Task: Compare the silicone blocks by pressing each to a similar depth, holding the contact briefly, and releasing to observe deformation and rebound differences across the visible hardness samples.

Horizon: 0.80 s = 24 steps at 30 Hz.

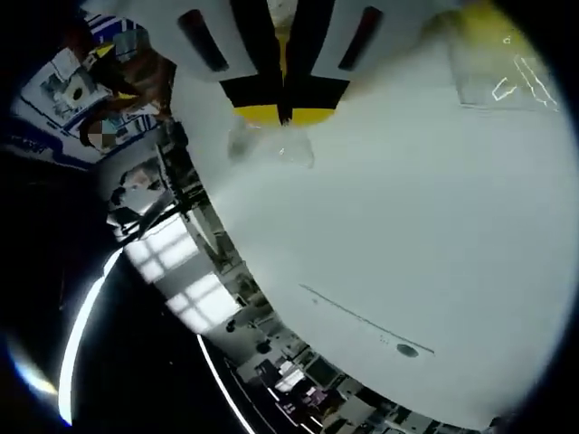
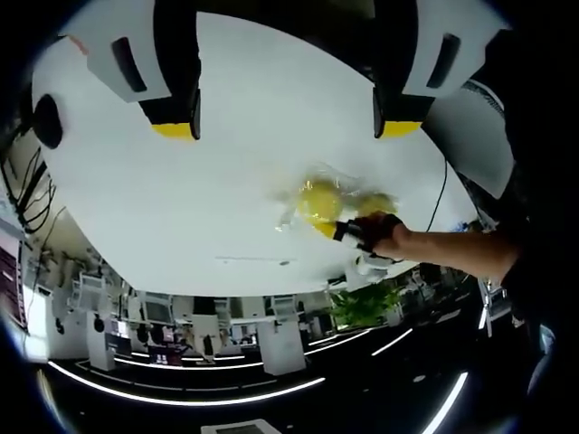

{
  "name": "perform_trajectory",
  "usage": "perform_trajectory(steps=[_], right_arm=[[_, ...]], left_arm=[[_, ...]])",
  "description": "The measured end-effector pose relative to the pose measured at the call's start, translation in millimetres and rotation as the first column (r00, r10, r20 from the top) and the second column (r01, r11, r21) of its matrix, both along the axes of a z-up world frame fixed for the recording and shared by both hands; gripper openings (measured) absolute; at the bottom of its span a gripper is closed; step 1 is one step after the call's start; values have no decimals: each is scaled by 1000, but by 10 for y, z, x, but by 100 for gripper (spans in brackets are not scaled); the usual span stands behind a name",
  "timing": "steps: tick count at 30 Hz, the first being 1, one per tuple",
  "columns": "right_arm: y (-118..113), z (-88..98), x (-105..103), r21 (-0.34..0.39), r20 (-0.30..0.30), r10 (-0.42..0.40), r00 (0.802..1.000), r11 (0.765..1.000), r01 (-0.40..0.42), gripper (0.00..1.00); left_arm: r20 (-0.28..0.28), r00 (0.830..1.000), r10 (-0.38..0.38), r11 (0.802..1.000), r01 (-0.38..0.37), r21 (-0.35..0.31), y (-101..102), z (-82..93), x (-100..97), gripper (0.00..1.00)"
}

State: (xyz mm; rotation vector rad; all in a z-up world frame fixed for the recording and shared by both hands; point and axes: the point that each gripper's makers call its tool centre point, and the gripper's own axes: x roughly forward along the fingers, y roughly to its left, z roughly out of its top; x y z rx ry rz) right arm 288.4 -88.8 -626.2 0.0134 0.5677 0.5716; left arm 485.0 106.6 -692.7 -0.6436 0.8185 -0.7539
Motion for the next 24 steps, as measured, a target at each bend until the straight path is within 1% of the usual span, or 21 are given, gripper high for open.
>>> perform_trajectory(steps=[2,4,6,7,8,9,10,13,15,16,17,19,21,22,23,24], right_arm=[[33,19,-2,0,3,11,1000,1000,-11,72],[53,43,-1,-4,10,20,1000,1000,-20,71],[76,89,5,1,25,28,999,1000,-28,71],[89,115,11,3,33,31,999,999,-31,71],[103,137,11,6,40,36,999,999,-36,71],[115,156,12,11,46,40,998,999,-40,71],[132,172,6,18,52,45,998,999,-46,71],[163,163,-22,1,43,64,997,998,-64,70],[201,187,-45,-7,48,78,996,997,-77,70],[220,208,-56,-9,52,85,995,996,-85,70],[238,229,-60,-9,57,90,994,996,-90,70],[277,261,-60,-6,66,102,993,995,-102,70],[338,292,-50,-9,73,126,989,992,-125,70],[378,312,-44,-14,78,143,987,990,-143,70],[409,327,-38,-16,82,156,984,988,-155,70],[439,345,-33,-16,83,167,982,986,-166,70]], left_arm=[[23,1000,-8,999,9,-43,-14,145,-56,0],[45,999,-17,997,20,-70,-17,260,-119,0],[50,999,-16,993,22,-117,-12,385,-198,0],[61,998,-17,991,25,-130,-12,438,-229,0],[85,996,-30,990,42,-138,-7,523,-286,0],[100,994,-40,989,53,-136,-10,571,-328,0],[134,989,-57,989,74,-125,-7,637,-388,0],[149,985,-85,986,105,-131,7,741,-531,0],[196,973,-118,986,138,-95,42,810,-614,0],[216,969,-123,986,144,-84,66,845,-636,0],[236,963,-127,985,150,-82,92,915,-684,0],[255,959,-124,985,149,-84,146,1018,-733,0],[287,950,-125,984,155,-83,224,1193,-793,0],[304,945,-119,984,152,-88,273,1317,-823,0],[349,929,-122,984,160,-80,301,1424,-832,0],[351,930,-113,984,154,-91,350,1560,-870,0]])
